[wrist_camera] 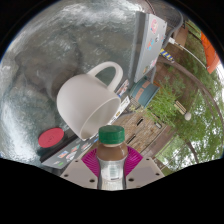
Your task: Pour water
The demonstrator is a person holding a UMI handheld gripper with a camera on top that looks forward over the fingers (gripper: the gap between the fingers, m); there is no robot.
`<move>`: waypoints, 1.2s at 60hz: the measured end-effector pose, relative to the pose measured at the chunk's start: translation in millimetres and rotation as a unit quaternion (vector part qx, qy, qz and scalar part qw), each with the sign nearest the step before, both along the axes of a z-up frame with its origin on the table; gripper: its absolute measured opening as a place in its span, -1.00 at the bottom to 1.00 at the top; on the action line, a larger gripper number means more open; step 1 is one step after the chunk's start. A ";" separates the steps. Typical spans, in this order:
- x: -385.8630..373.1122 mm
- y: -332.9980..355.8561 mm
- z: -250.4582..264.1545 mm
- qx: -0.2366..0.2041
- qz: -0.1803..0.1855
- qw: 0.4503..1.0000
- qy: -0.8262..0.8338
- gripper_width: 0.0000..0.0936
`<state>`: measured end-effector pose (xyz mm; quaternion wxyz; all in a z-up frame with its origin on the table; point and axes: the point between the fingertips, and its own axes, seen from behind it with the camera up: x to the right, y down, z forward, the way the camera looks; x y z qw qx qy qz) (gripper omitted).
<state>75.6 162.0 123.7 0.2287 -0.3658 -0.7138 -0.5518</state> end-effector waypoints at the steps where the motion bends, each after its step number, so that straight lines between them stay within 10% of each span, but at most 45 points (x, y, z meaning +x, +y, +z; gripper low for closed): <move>1: -0.3 -1.2 0.3 -0.001 0.000 1.000 0.013 -0.42; 14: -29.5 14.7 54.5 0.018 -0.035 0.922 0.386 -0.41; 38: 56.1 26.6 19.9 -0.017 -0.139 0.468 0.873 -0.41; 50: 53.1 20.5 -41.3 -0.082 -0.146 0.443 0.881 -0.42; 72: 65.1 8.2 -36.0 -0.062 -0.120 0.431 0.892 -0.27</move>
